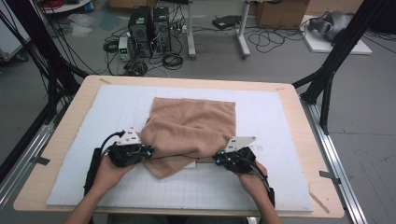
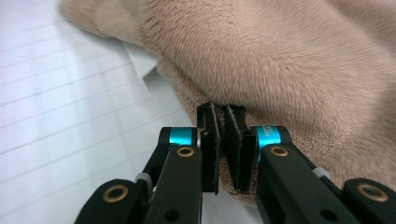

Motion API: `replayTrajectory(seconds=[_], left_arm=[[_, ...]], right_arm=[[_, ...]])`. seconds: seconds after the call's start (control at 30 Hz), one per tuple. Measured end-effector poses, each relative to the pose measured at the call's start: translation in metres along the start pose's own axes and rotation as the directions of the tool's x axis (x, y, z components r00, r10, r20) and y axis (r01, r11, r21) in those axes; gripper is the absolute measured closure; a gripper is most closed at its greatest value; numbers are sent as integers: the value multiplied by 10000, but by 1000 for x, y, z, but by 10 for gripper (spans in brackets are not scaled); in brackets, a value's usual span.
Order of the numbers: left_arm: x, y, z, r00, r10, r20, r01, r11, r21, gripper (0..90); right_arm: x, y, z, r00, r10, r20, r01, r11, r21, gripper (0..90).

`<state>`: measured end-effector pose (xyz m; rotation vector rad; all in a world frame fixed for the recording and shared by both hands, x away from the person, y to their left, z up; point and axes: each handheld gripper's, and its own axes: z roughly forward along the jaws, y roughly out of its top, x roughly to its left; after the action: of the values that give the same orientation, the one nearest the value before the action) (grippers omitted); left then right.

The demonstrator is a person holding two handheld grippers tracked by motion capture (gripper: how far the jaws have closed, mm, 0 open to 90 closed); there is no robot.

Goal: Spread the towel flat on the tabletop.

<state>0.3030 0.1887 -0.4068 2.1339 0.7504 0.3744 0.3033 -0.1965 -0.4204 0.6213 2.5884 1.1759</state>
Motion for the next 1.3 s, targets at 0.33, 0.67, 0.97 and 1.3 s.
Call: replayTrajectory(seconds=[0.33, 0.67, 0.97, 1.3], left_arm=[[-23, 29, -62, 9984, 478, 293, -426, 9868, -1563, 834], [4, 53, -26, 9969, 367, -692, -425, 9955, -850, 829], [57, 52, 51, 9837, -1444, -1073, 1449, 9894, -31, 818], [52, 53, 25, 9853, -1152, -1263, 1135, 9933, -208, 574]], right_arm=[[7, 17, -77, 9987, -482, 185, 495, 9954, -824, 859], [-34, 34, -81, 9980, 51, 623, -11, 9980, -633, 857], [-100, 18, -10, 9745, 1959, 1096, -2011, 9788, 383, 843], [-88, 19, -26, 9703, 2060, 1268, -2018, 9784, -455, 655]])
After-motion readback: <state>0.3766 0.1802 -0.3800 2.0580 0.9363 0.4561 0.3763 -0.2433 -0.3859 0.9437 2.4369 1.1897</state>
